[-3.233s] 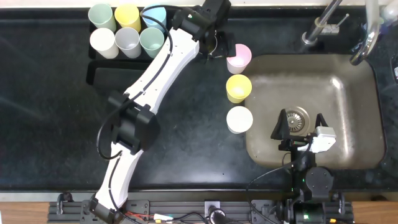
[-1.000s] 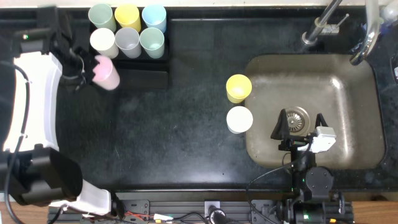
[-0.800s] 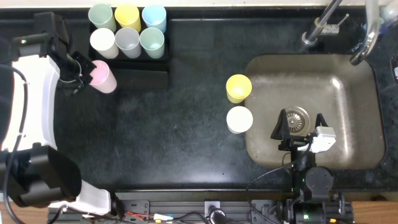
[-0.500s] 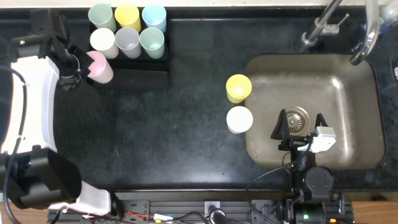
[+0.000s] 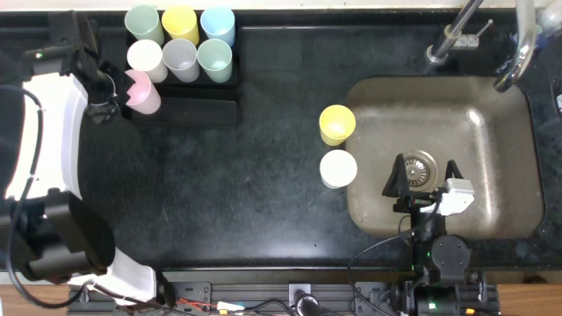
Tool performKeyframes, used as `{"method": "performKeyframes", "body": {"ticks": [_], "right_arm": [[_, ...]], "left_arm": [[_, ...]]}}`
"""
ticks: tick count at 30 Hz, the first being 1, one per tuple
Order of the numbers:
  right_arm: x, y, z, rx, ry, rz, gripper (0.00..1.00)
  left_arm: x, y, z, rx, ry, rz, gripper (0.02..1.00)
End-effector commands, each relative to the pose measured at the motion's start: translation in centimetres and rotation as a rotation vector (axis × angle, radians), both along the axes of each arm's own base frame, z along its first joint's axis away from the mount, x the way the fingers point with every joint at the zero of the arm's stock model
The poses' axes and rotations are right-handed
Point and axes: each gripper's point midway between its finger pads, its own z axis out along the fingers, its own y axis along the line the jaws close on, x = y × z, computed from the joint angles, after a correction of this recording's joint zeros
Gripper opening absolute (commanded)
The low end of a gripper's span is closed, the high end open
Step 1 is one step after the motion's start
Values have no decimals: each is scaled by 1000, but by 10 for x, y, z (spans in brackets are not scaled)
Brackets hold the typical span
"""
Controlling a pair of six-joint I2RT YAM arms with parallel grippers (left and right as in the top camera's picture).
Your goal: Store Cups
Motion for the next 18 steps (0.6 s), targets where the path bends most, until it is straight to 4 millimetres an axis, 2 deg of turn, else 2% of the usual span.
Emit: {"method": "performKeyframes", "body": {"ticks": [1,18], "right_arm": [[0,2,-4,-6,0,11,998],[0,2,-4,-6,0,11,998]], "left_arm": [[-2,6,-6,2,20,27,36],[6,12,-31,19,58,34,36]]}}
